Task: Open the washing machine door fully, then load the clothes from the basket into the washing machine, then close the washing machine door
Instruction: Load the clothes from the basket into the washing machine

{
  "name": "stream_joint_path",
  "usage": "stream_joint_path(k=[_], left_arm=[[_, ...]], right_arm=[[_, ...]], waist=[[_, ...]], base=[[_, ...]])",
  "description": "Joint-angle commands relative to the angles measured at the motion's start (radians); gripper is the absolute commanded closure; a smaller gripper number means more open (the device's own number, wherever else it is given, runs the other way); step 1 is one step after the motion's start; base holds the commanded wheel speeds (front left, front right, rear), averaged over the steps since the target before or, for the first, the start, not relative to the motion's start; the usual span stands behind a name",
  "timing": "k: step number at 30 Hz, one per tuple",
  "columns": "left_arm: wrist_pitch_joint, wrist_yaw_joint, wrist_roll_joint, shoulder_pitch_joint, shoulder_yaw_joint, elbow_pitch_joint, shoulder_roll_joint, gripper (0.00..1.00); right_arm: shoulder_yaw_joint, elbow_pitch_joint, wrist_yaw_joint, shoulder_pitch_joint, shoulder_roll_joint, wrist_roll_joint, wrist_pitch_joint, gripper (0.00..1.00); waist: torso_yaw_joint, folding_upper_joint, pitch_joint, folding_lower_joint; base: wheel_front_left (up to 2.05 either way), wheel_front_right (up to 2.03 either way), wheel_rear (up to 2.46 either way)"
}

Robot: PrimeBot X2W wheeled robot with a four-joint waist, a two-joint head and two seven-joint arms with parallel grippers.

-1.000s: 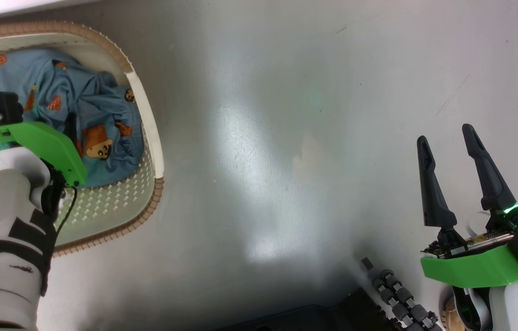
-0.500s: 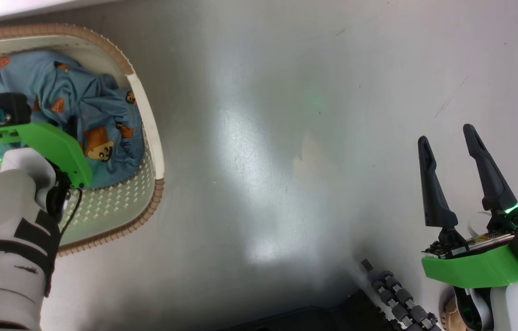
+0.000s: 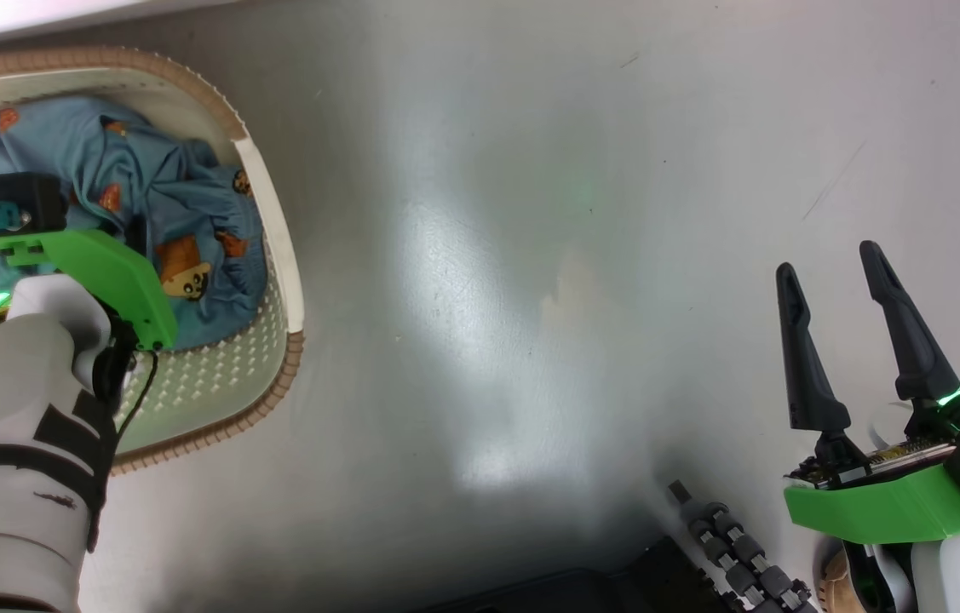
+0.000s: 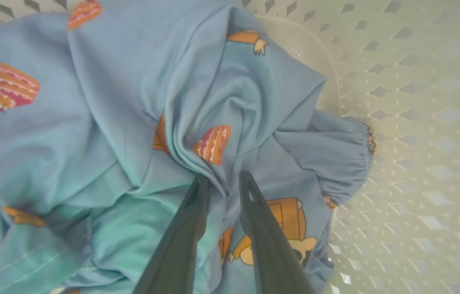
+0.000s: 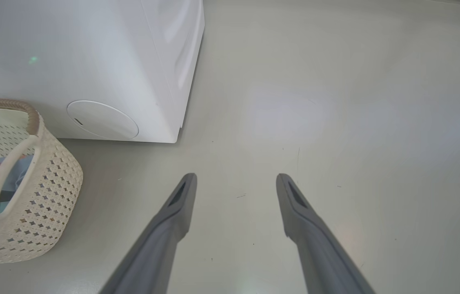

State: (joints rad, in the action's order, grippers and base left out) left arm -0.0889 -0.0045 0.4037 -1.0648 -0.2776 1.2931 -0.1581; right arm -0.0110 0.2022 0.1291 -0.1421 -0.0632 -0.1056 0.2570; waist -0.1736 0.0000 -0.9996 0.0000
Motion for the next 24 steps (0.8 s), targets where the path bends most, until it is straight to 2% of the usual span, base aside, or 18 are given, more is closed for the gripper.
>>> stream_joint_path(k=[1,8,16,19,20,24], left_arm=[[-0.01,0.007,0.01,0.049,0.008,-0.002,-0.031,0.62],[-0.014,0.036,0.011,0.045,-0.002,-0.002,-0.03,0.71],[-0.015,0.048,0.015,0.043,-0.01,-0.002,-0.032,0.74],[-0.018,0.05,0.016,0.041,-0.014,-0.002,-0.032,0.91],[-0.02,0.051,0.017,0.04,-0.015,-0.002,-0.031,1.0],[-0.03,0.058,0.02,0.038,-0.019,-0.002,-0.027,1.0]], right_arm=[[0.014,0.024,0.002,0.053,-0.011,0.008,0.005,0.0],[0.007,0.035,0.002,0.066,-0.017,0.01,0.005,0.0],[0.005,0.041,0.002,0.074,-0.021,0.011,0.005,0.0],[0.004,0.044,0.002,0.079,-0.022,0.012,0.005,0.0],[0.003,0.045,0.002,0.08,-0.022,0.013,0.005,0.0],[0.0,0.047,0.002,0.085,-0.023,0.015,0.005,0.0]], waist=[[0.002,0.0,-0.001,0.0],[0.012,0.0,-0.004,0.0],[0.016,0.0,-0.004,0.0],[0.017,0.0,-0.005,0.0],[0.018,0.0,-0.005,0.0],[0.022,0.0,-0.008,0.0]], base=[[0.0,0.0,0.0],[0.0,0.0,0.0],[0.0,0.0,0.0],[0.0,0.0,0.0],[0.0,0.0,0.0],[0.0,0.0,0.0]])
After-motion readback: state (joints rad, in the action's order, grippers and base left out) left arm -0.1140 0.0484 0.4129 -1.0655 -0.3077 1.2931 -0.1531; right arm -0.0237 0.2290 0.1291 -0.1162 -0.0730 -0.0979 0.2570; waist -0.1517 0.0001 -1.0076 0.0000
